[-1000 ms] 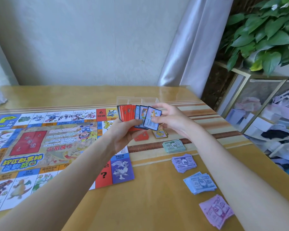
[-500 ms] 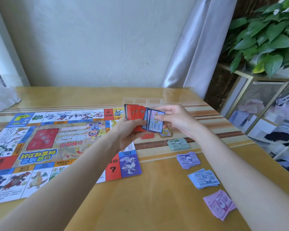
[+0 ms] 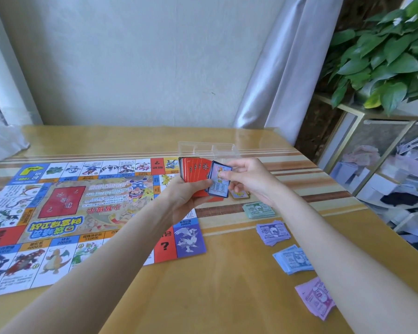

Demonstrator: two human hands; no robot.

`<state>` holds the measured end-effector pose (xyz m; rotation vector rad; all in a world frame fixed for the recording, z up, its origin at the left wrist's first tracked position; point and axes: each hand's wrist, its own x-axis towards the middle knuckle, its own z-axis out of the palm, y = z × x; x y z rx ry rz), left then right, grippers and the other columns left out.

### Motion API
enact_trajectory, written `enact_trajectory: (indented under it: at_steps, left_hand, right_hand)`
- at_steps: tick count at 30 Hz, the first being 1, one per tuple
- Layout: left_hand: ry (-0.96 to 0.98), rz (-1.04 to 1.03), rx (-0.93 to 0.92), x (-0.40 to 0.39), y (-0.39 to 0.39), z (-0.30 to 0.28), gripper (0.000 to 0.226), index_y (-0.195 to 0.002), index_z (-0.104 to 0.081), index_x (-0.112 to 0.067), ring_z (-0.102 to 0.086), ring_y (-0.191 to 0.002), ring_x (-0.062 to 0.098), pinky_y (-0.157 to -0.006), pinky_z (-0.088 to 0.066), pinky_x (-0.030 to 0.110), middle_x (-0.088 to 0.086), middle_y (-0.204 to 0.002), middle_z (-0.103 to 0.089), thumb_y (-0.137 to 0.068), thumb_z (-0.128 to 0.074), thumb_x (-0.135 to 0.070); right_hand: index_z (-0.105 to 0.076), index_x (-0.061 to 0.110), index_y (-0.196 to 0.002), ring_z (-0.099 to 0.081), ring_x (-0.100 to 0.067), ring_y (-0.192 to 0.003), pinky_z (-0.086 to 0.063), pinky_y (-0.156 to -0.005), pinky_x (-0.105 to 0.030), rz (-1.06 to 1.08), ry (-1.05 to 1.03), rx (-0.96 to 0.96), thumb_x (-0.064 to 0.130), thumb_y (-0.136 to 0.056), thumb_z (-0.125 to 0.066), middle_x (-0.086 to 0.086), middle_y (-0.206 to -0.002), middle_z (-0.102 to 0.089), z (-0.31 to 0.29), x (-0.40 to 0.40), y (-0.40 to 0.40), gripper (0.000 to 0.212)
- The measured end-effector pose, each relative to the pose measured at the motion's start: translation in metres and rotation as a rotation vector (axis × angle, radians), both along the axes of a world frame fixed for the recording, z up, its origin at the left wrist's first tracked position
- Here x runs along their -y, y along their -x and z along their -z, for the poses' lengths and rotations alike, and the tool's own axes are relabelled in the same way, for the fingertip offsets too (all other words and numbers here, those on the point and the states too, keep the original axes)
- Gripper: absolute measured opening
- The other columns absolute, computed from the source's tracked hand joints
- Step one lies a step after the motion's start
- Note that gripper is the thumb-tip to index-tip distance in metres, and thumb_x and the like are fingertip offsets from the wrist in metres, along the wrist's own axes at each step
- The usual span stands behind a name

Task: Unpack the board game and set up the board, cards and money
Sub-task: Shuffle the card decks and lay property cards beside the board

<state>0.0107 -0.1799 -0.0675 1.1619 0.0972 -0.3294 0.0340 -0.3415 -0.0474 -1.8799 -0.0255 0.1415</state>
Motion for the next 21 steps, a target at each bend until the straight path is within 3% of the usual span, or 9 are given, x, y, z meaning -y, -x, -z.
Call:
enact_trajectory:
  at_steps: [4,9,12,15,17,21]
  left_hand:
    - [-0.056,-0.034,0.005,-0.005,-0.004,0.005,0.013,-0.094,-0.061,-0.005,-0.068,-0.076,0.019,-0.069,-0.056,0.026,0.011,-0.089,-0.069,-0.083,-0.063,0.002]
    - [-0.049,-0.057,0.002,-0.013,-0.004,0.006,0.012,-0.094,-0.061,-0.004,-0.066,-0.077,0.020,-0.070,-0.056,0.028,0.011,-0.089,-0.068,-0.084,-0.061,0.004]
    - [-0.031,-0.069,-0.034,-0.021,-0.002,0.008,0.021,-0.105,-0.058,0.001,-0.065,-0.085,0.024,-0.067,-0.057,0.030,0.017,-0.098,-0.066,-0.084,-0.060,0.006]
    - [-0.038,-0.049,-0.070,-0.019,0.005,0.011,0.014,-0.097,-0.058,0.001,-0.065,-0.083,0.024,-0.062,-0.058,0.029,0.016,-0.095,-0.065,-0.084,-0.060,0.006]
    - [-0.057,-0.040,-0.074,-0.014,0.010,0.012,0.012,-0.094,-0.058,0.000,-0.064,-0.081,0.023,-0.061,-0.058,0.028,0.015,-0.092,-0.065,-0.084,-0.060,0.007]
    - [-0.060,-0.021,-0.063,-0.009,0.015,0.015,0.012,-0.094,-0.059,0.000,-0.065,-0.084,0.027,-0.073,-0.056,0.039,0.017,-0.095,-0.066,-0.083,-0.061,0.006]
  right_hand:
    - [-0.055,-0.002,-0.113,-0.055,-0.008,-0.043,-0.040,-0.041,-0.018,-0.034,-0.086,-0.012,0.000,-0.091,-0.056,-0.012,-0.080,-0.062,-0.001,-0.001,0.004,0.022]
    - [-0.057,-0.007,-0.110,-0.051,-0.005,-0.040,-0.039,-0.039,-0.016,-0.037,0.105,0.006,-0.006,-0.089,-0.054,-0.009,-0.070,-0.060,-0.011,0.009,0.005,0.021]
    - [-0.060,-0.004,-0.106,-0.050,-0.006,-0.042,-0.040,-0.041,-0.015,-0.179,0.394,-0.134,-0.007,-0.088,-0.056,-0.008,-0.064,-0.060,-0.014,0.018,0.014,0.019]
    - [-0.059,-0.009,-0.110,-0.050,-0.007,-0.040,-0.043,-0.043,-0.017,-0.257,0.574,-0.194,-0.005,-0.086,-0.059,-0.009,-0.060,-0.059,-0.001,0.016,0.022,0.023]
    - [-0.059,-0.008,-0.113,-0.054,-0.009,-0.041,-0.048,-0.049,-0.022,-0.238,0.636,-0.147,-0.002,-0.085,-0.062,-0.009,-0.060,-0.062,0.009,0.012,0.022,0.028]
    - [-0.061,0.003,-0.105,-0.060,-0.011,-0.046,-0.054,-0.067,-0.032,-0.211,0.729,-0.045,0.002,-0.086,-0.062,-0.007,-0.061,-0.064,0.016,0.003,0.025,0.019]
